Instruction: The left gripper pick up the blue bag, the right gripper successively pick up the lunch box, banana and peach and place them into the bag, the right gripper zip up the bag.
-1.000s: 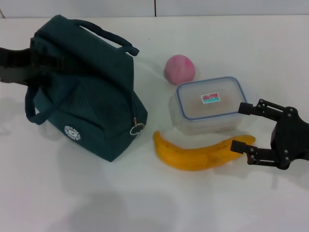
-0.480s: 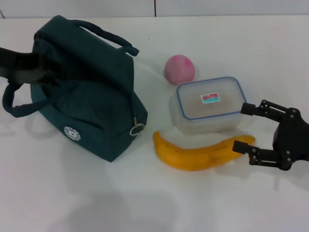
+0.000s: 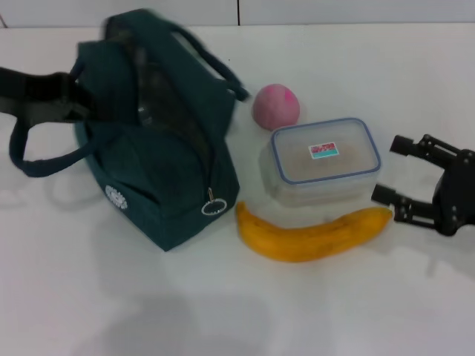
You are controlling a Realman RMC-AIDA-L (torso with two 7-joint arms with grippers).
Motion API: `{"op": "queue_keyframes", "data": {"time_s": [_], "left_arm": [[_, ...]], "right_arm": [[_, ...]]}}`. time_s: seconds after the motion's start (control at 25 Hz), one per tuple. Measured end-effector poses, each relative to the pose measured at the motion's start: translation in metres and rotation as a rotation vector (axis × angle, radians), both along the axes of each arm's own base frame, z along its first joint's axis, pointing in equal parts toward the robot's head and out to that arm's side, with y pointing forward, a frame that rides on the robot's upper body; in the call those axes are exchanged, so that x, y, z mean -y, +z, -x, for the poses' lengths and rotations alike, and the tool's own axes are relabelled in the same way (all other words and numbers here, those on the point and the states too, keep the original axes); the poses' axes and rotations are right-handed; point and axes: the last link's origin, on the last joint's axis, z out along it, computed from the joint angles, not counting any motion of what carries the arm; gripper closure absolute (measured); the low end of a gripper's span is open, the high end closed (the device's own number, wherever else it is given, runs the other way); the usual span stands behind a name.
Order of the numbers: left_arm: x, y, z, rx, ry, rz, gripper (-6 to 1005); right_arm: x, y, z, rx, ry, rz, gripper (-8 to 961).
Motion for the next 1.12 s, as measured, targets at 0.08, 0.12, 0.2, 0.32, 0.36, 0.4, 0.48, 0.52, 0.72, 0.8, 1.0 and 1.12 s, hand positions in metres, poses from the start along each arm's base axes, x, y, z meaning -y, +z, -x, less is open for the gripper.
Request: {"op": "queue_keyframes", "data": {"time_s": [0.08,0.12,0.2,0.32,0.36,0.4,0.48,0.52,0.72,0.8,1.0,1.12], "left_arm": [[0.000,0.001,-0.004,0.026,-0.019,0.001,920],[0.000,0.001,-0.006,0.030,-0.023,0.004,954],[0.000,0.001,-0.008,0.039,-0.032,0.007,954],[-0.001,-0.001,-0.012,0.043,-0.036,0.012,955],[-0.001,-0.002,-0.013,0.044,-0.037,0.016,955],[-0.002,-0.003,-0.014,0.045,-0.037,0.019,955],[-0.002,-0.005,-0.014,0.045,-0.036,0.025,955],[-0.002,-0.005,-0.014,0.046,-0.036,0.026,955],[-0.002,-0.007,-0.015,0.045,-0.037,0.030,955],[-0.002,-0.009,-0.016,0.049,-0.039,0.033,955],[-0.002,-0.011,-0.017,0.049,-0.043,0.039,955],[-0.002,-0.012,-0.018,0.050,-0.044,0.040,955]], "right_arm": [[-0.003,0.000,-0.003,-0.018,-0.048,-0.018,124],[-0.004,0.000,-0.005,-0.026,-0.072,-0.028,124],[-0.008,0.000,-0.009,-0.045,-0.120,-0.048,125],[-0.017,-0.001,-0.017,-0.075,-0.242,-0.062,125],[-0.020,-0.001,-0.020,-0.089,-0.287,-0.062,125],[-0.021,-0.001,-0.023,-0.102,-0.325,-0.061,125],[-0.028,-0.002,-0.028,-0.137,-0.417,-0.060,125],[-0.032,-0.003,-0.031,-0.154,-0.470,-0.054,125],[-0.050,-0.015,-0.037,-0.207,-0.675,0.025,125],[-0.055,-0.020,-0.033,-0.228,-0.708,0.062,125],[-0.056,-0.031,-0.022,-0.317,-0.771,0.183,126],[-0.054,-0.035,-0.020,-0.342,-0.789,0.227,126]]}}
